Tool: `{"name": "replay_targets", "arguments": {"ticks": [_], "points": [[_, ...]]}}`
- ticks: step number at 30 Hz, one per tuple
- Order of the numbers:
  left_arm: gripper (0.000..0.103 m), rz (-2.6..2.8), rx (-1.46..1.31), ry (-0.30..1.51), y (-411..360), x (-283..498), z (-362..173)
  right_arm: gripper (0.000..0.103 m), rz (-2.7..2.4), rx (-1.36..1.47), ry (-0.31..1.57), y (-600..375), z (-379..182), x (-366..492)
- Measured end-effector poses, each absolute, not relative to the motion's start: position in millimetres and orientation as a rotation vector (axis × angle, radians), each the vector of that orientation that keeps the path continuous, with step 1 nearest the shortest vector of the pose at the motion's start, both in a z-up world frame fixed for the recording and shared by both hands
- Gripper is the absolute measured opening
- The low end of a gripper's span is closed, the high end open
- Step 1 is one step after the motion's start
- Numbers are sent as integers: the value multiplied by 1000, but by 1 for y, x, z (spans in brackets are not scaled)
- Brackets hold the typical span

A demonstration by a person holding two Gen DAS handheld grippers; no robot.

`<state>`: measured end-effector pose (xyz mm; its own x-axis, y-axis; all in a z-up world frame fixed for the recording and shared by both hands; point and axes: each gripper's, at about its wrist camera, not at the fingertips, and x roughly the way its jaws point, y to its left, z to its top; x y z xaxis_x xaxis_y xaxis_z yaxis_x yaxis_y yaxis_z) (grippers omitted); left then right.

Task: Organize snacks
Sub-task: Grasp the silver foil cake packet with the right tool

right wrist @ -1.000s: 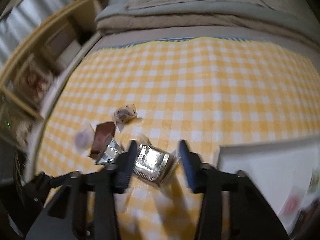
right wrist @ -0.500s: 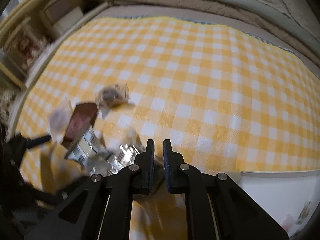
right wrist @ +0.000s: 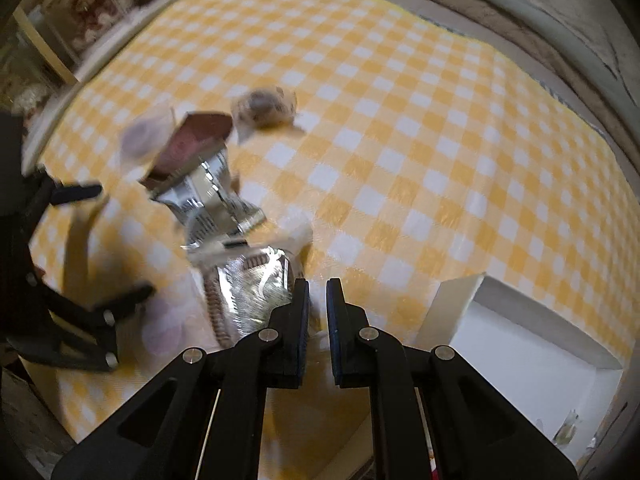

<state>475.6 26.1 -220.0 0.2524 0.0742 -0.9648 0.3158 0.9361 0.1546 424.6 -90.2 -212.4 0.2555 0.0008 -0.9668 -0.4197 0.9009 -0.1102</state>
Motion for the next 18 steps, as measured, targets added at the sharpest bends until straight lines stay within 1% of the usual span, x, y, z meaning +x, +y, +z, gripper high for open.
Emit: {"name": "replay_targets", "arguments": {"ticks": [3,4,5,6,7,8,9,11,16,18], "points": [[103,-193,343,1301,24,468,-213,10,330,-318,1240,-90,-195,425],[103,-205,332,1297,25,468,-207,13,359,-289,1240,-89,-192,424],[103,-226,314,1290,25,466,-202,18,379,-275,1249,-86,-192,425],[103,-237,307,1286,24,466,-196,39,399,-270,1263,-84,-193,424],[102,-254,298,1279,23,464,-192,63,415,-277,1271,-80,-195,422],[100,-269,291,1276,23,462,-187,70,432,-303,1269,-77,-198,419],[97,-295,281,1273,21,460,-184,72,451,-341,1265,-73,-201,415],[95,-356,252,1273,19,457,-178,71,485,-403,1270,-66,-208,412],[92,-486,245,1278,-1,448,-176,71,539,-451,1325,-60,-226,412],[83,-519,261,1301,-12,447,-184,71,541,-468,1336,-60,-233,415]]}}
